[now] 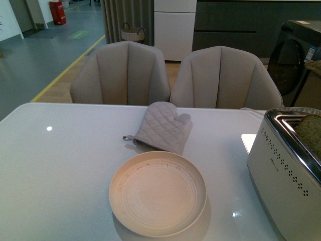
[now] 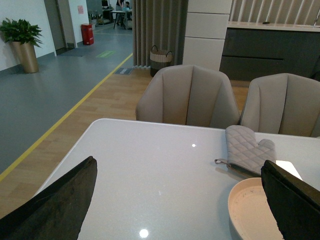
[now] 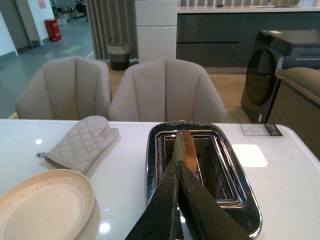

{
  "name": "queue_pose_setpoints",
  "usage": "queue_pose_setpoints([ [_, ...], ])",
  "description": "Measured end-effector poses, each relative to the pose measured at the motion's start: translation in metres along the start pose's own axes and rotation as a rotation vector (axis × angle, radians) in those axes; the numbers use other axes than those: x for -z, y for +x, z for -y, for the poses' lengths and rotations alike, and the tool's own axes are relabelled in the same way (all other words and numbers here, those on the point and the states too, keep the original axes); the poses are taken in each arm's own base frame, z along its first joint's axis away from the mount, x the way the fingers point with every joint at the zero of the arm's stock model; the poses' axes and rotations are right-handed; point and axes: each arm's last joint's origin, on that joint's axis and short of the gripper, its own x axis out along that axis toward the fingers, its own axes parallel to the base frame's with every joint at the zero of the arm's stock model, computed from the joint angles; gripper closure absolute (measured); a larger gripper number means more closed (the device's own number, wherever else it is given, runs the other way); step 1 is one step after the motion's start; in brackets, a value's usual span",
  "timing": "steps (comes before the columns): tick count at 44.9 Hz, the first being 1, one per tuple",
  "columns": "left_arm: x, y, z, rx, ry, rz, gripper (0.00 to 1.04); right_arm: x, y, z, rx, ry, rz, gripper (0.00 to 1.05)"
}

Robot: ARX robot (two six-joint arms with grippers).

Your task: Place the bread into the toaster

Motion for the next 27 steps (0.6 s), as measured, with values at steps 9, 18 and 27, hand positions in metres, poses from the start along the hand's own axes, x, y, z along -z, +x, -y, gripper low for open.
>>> queue_pose_setpoints([
  [9,0.000,0.000,0.000,0.000,0.000,0.000,0.07,0.000,-0.004,0.000,0.000,0.000,0.001,1.03],
  [18,0.000,0.000,0.000,0.000,0.000,0.000,0.07,0.000,-0.007,0.000,0.000,0.000,0.000,1.03],
  [27,0.000,0.000,0.000,0.000,0.000,0.000,0.07,0.003,-0.019,0.000,0.000,0.000,-0.006,1.03],
])
